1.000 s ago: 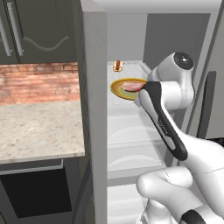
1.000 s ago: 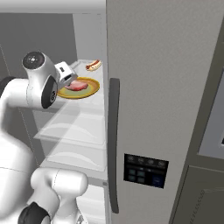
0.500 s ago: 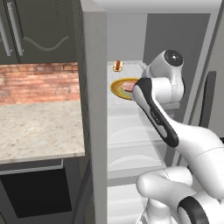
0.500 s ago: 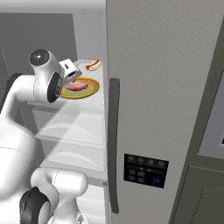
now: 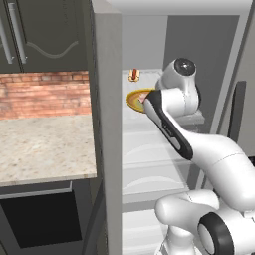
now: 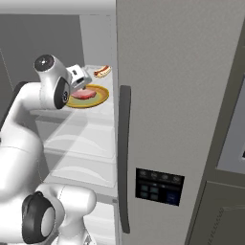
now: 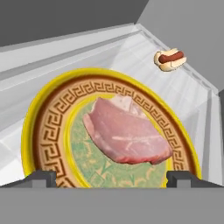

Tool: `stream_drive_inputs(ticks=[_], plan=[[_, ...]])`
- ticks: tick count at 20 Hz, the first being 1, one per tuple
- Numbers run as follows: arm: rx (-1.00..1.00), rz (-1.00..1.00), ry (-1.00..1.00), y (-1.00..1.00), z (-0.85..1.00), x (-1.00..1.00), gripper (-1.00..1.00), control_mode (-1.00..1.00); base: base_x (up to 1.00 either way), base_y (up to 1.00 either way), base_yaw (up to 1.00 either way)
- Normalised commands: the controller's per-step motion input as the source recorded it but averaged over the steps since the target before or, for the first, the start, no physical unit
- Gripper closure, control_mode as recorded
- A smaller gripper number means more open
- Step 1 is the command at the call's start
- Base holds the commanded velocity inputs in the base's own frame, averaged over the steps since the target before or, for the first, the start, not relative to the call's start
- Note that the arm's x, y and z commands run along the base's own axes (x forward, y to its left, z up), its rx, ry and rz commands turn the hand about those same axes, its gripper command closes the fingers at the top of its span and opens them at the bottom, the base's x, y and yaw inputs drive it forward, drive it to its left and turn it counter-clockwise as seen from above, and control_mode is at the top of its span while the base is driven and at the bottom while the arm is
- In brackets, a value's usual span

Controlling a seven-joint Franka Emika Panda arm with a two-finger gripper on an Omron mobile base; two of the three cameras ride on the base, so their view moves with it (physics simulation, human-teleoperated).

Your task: Retrieve the steak from the fridge and place it on the saucepan with marinade on the stove.

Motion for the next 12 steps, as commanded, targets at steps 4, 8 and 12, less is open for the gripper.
stream_drive_inputs(ticks=[4, 8, 12], plan=[[0.0, -0.03, -0.02, 0.0, -0.17, 0.18, -1.0, -1.0, 0.0, 0.0, 0.0], [0.0, 0.0, 0.0, 0.06, 0.0, 0.14, -1.0, -1.0, 0.0, 0.0, 0.0], [0.0, 0.0, 0.0, 0.05, 0.0, 0.16, -1.0, -1.0, 0.0, 0.0, 0.0]])
